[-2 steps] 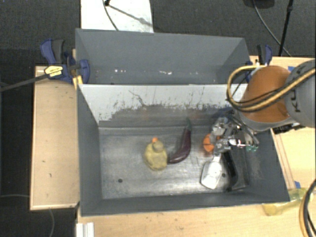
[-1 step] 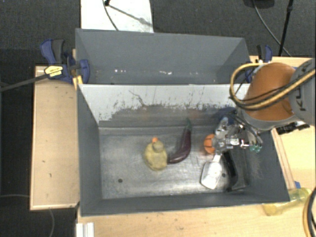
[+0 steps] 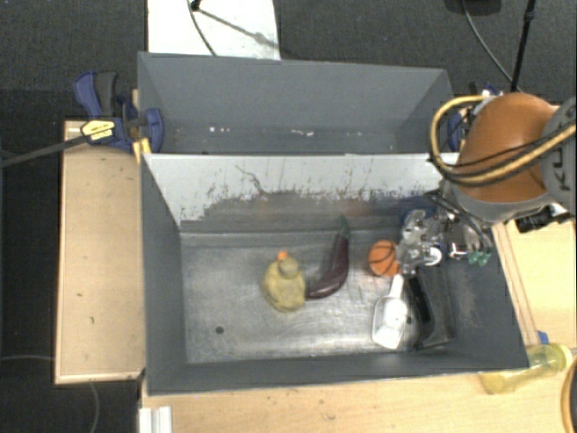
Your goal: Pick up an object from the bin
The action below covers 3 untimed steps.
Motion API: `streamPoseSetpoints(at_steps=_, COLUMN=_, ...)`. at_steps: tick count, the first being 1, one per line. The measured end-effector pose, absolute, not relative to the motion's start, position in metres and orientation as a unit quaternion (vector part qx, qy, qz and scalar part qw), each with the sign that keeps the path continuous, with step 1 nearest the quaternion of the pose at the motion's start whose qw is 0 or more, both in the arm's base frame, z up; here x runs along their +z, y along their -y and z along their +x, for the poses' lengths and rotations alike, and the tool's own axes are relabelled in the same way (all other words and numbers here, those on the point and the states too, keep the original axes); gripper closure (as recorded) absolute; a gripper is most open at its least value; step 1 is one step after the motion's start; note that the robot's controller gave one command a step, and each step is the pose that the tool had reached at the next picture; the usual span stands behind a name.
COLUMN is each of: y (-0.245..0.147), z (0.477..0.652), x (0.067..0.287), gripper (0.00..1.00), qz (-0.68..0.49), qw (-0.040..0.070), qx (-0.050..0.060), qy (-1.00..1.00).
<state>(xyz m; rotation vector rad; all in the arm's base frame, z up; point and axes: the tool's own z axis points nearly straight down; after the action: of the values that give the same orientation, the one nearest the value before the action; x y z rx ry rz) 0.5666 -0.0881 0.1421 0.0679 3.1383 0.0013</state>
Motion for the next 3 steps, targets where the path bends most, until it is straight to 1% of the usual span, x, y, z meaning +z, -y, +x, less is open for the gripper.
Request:
streamPoseSetpoints(at_steps=1, y=0.094, z=0.560, x=0.168, gripper=1.00, qz=0.023, qw=0.002, qx=0.000, qy=-1.000)
streamPoseSetpoints(at_steps=2, y=0.085, z=0.568, x=0.170, gripper=1.00, qz=0.093, qw=0.004, qx=0.000, qy=-0.996)
streamPoseSetpoints(at_steps=3, y=0.041, z=0.577, x=0.153, gripper=1.00, qz=0.093, qw=0.001, qx=0.000, qy=-0.996)
